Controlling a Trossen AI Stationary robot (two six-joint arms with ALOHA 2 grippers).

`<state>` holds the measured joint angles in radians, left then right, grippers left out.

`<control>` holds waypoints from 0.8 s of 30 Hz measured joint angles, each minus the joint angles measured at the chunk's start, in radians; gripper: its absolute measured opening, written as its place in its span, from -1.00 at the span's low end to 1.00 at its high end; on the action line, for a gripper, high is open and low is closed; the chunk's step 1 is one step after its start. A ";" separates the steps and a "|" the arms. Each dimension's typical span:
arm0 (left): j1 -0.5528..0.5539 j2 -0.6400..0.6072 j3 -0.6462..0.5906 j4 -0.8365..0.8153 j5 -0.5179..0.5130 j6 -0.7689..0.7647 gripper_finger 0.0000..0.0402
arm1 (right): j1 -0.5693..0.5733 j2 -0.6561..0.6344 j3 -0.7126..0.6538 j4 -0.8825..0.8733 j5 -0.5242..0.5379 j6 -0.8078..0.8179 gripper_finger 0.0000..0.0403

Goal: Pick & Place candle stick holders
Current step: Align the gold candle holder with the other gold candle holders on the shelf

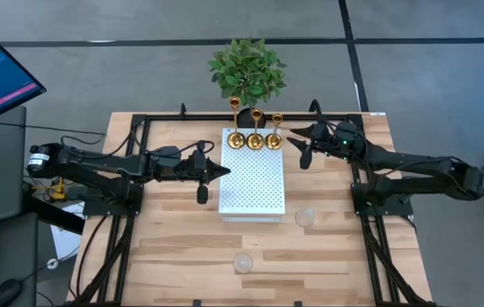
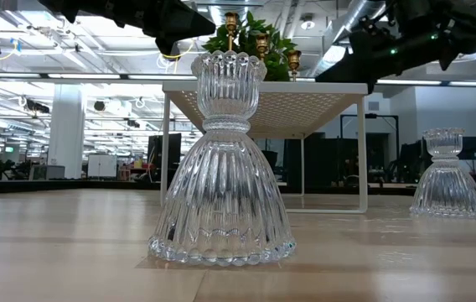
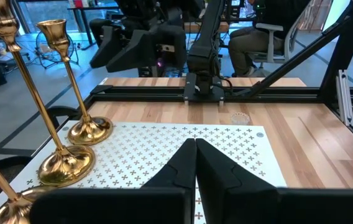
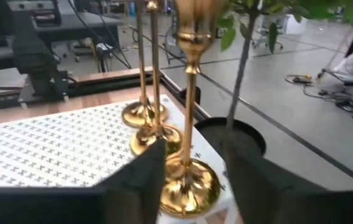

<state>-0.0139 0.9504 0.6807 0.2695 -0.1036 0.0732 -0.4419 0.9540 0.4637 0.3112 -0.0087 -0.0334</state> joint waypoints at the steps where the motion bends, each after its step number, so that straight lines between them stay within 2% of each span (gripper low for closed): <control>1: 0.000 0.000 0.000 0.000 0.000 0.000 -0.96 | 0.000 -0.003 0.000 -0.010 0.007 0.000 -0.35; 6: 0.000 0.000 0.000 0.000 0.000 -0.001 -0.97 | 0.000 0.018 0.000 -0.044 0.021 -0.003 -0.92; 13: 0.000 0.000 0.000 -0.003 0.000 -0.002 -0.96 | -0.015 0.098 0.000 -0.134 0.164 0.025 -0.99; 24: 0.000 0.000 0.000 -0.003 0.000 -0.002 -0.95 | -0.018 0.219 0.000 -0.072 0.164 0.045 -1.00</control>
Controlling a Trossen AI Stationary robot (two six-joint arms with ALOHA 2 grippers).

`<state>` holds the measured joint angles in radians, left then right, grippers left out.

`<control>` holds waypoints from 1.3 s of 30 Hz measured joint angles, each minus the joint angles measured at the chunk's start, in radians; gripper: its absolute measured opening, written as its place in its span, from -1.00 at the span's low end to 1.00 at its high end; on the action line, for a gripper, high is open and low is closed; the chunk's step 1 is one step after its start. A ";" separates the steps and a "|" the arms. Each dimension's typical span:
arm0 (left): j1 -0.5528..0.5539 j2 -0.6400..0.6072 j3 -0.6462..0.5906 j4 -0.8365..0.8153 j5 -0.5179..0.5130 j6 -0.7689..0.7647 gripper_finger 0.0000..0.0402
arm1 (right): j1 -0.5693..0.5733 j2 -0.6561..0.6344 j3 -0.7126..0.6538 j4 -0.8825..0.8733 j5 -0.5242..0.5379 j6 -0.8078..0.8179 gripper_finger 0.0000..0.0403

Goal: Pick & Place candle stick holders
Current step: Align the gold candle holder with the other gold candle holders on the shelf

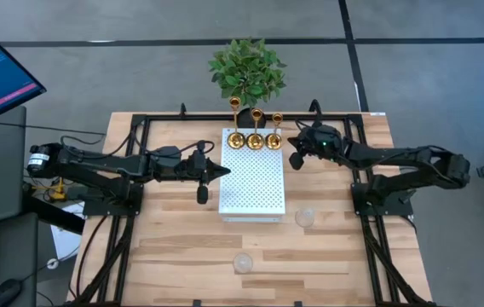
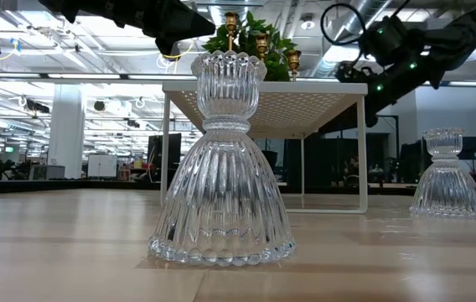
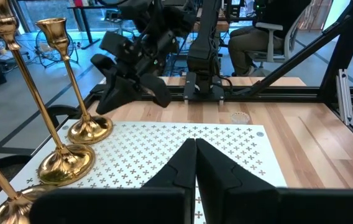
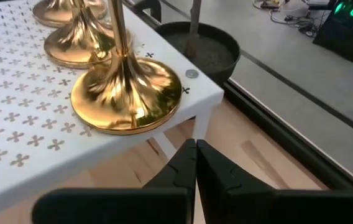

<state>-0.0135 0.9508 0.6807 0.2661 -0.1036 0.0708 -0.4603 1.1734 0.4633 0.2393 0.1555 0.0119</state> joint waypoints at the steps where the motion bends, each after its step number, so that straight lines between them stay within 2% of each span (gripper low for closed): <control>1: 0.000 0.000 0.000 0.000 0.000 0.000 -0.95 | 0.000 0.009 0.000 0.007 0.000 0.000 -1.00; 10: 0.000 0.000 0.000 0.000 0.000 0.000 -0.97 | 0.009 0.042 0.000 0.092 -0.012 -0.003 -1.00; 19: 0.000 0.000 0.000 -0.001 0.000 0.000 -0.97 | 0.008 0.042 0.000 0.100 -0.076 0.006 -1.00; 39: 0.000 0.000 0.000 -0.005 0.000 0.000 -0.95 | 0.008 0.042 0.000 0.103 -0.083 -0.011 -1.00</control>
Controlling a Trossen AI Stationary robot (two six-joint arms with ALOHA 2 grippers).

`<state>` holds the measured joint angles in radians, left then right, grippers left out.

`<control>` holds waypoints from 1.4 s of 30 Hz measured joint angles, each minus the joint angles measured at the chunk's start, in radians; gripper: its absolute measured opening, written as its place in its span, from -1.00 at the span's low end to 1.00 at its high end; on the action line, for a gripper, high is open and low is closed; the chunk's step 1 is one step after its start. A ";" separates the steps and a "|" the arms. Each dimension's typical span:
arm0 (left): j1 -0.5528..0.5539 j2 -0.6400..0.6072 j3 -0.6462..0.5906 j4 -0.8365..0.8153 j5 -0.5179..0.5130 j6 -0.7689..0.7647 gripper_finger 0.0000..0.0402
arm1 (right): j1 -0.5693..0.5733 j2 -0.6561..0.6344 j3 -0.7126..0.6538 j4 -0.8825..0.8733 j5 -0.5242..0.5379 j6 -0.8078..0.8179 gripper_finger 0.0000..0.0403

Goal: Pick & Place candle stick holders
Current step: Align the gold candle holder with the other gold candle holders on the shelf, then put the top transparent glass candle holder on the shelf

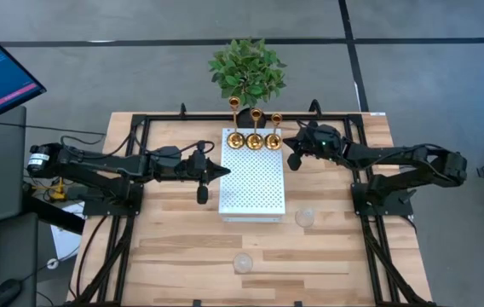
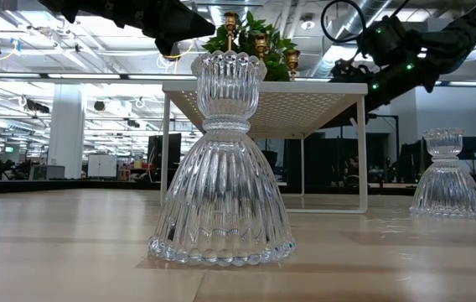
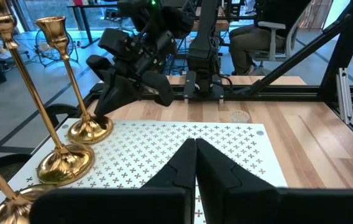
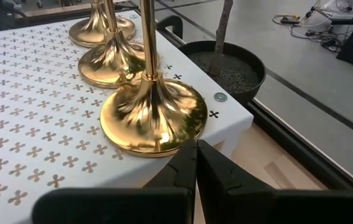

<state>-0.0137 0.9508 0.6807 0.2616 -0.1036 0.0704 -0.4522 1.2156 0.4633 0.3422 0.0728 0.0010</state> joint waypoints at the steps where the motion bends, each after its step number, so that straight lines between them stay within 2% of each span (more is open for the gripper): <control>1: 0.000 0.000 0.000 0.000 0.000 0.000 -0.95 | 0.000 0.000 0.000 0.004 -0.005 0.000 -1.00; 5: 0.000 0.000 0.000 0.000 0.000 0.000 -0.97 | -0.001 0.000 0.000 0.019 -0.035 -0.008 -1.00; 16: 0.000 0.000 0.000 0.000 0.000 0.000 -0.96 | -0.016 0.000 0.000 0.021 -0.038 -0.008 -1.00; 21: 0.000 0.000 0.000 -0.001 0.000 0.000 -0.96 | -0.016 0.000 0.000 0.025 0.030 -0.008 -1.00; 25: 0.000 0.000 0.000 -0.006 0.000 0.000 -0.97 | -0.014 -0.024 0.000 0.011 0.038 -0.011 -1.00; 29: 0.000 0.000 0.000 -0.027 0.000 0.000 -0.97 | 0.001 -0.092 -0.001 -0.046 0.039 -0.011 -1.00; 35: 0.000 0.000 -0.001 -0.063 0.001 0.000 -0.96 | 0.042 -0.258 -0.001 -0.180 0.041 -0.011 -1.00; 42: -0.003 0.000 -0.001 -0.064 0.001 0.000 -0.96 | 0.165 -0.440 0.000 -0.373 0.059 0.084 -1.00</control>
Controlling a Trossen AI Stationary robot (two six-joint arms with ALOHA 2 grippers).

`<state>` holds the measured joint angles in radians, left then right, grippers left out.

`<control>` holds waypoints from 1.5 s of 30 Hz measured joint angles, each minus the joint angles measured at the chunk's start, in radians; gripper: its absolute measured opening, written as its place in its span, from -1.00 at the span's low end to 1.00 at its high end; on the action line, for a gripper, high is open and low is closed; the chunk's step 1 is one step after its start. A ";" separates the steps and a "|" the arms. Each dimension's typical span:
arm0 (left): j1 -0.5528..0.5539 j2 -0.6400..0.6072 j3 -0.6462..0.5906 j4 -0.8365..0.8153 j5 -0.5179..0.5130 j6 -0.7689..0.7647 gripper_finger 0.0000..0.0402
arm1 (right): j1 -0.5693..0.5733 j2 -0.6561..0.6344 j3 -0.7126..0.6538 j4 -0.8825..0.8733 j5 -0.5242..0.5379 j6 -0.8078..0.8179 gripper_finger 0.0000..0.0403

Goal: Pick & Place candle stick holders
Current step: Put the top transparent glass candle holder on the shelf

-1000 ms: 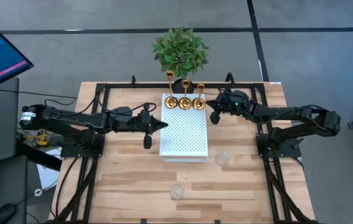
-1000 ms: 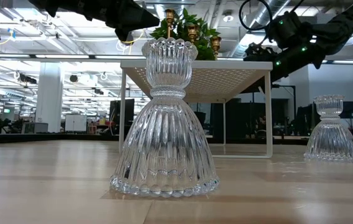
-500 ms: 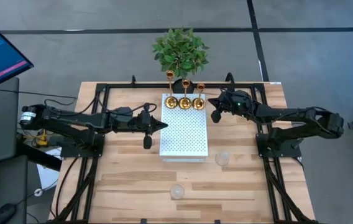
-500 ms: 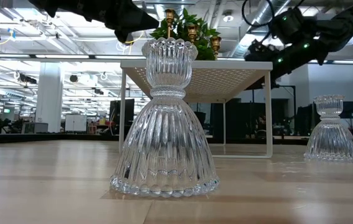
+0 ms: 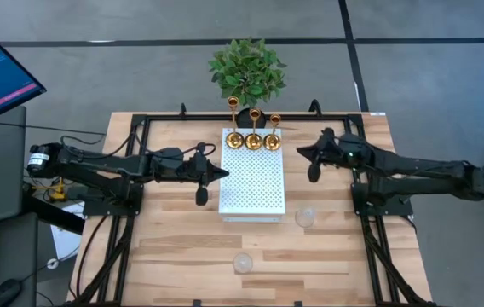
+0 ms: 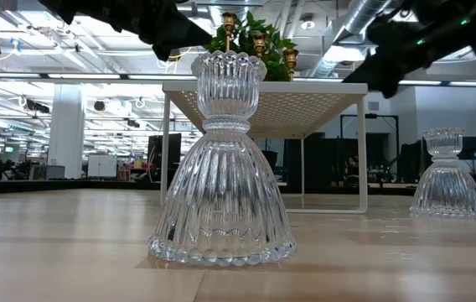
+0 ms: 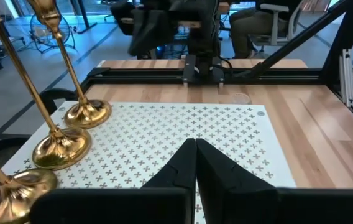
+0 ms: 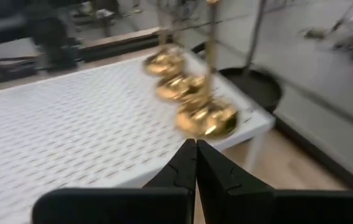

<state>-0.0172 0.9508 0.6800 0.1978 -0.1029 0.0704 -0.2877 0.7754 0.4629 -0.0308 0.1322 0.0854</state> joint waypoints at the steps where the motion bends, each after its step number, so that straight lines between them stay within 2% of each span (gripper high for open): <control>1: -0.004 0.000 0.000 0.000 0.000 0.000 -0.96 | 0.024 -0.022 0.000 -0.035 0.000 0.023 -1.00; 7: -0.035 0.000 0.000 0.000 0.002 0.000 -0.97 | 0.185 -0.114 0.004 -0.177 0.005 0.167 -1.00; 11: -0.046 0.000 0.000 0.000 0.001 0.000 -0.96 | 0.303 -0.119 0.071 -0.342 0.100 0.241 -1.00; 15: -0.047 0.000 0.000 0.000 0.001 0.000 -0.96 | 0.408 -0.083 0.179 -0.558 0.154 0.324 -1.00; 20: -0.047 0.000 0.000 0.000 0.000 0.000 -0.97 | 0.510 0.001 0.324 -0.790 0.156 0.449 -1.00; 24: -0.047 0.000 0.000 0.000 0.000 0.000 -0.96 | 0.582 0.087 0.410 -0.907 0.152 0.552 -1.00; 36: -0.047 0.000 0.000 0.001 0.000 0.000 -0.95 | 0.743 0.349 0.545 -0.943 0.112 0.682 -1.00; 41: -0.047 0.000 0.000 0.000 0.000 0.000 -0.97 | 0.759 0.440 0.561 -0.967 0.095 0.754 -0.99; 45: -0.047 0.000 0.000 0.000 0.000 0.000 -0.96 | 0.758 0.500 0.562 -0.967 0.044 0.767 -0.89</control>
<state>-0.0647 0.9508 0.6800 0.1982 -0.1032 0.0708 0.4702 1.2754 1.0252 -0.9979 0.1760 0.8521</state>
